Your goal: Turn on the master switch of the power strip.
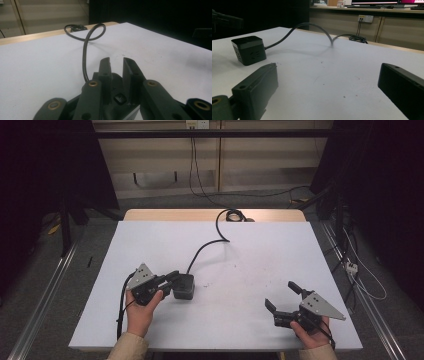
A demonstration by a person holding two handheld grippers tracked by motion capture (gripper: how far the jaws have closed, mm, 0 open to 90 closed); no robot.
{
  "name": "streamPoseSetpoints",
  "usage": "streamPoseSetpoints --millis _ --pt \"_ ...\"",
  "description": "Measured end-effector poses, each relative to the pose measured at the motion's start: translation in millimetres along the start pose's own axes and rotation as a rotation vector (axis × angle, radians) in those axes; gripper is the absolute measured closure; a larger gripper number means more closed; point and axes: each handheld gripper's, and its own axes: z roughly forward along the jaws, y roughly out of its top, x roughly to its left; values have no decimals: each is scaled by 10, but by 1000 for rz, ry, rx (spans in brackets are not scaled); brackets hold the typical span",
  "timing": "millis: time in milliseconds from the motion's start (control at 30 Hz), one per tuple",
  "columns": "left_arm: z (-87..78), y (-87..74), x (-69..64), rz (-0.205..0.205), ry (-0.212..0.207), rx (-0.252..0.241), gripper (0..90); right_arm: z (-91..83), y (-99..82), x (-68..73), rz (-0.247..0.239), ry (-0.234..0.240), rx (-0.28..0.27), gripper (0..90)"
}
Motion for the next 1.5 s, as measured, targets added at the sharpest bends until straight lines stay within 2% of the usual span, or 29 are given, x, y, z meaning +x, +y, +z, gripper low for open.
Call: streamPoseSetpoints --millis 267,733,933,1500 --pt "-2 -3 -2 9 -13 9 842 5 -2 -3 -1 2 4 27" --pt "5 -13 -15 21 -20 33 879 5 1 -4 -2 5 2 27" --pt "14 -23 -17 11 -33 41 888 5 3 1 -5 7 3 28" --pt "10 -36 -10 -2 -30 60 900 4 3 -5 -6 3 3 28"
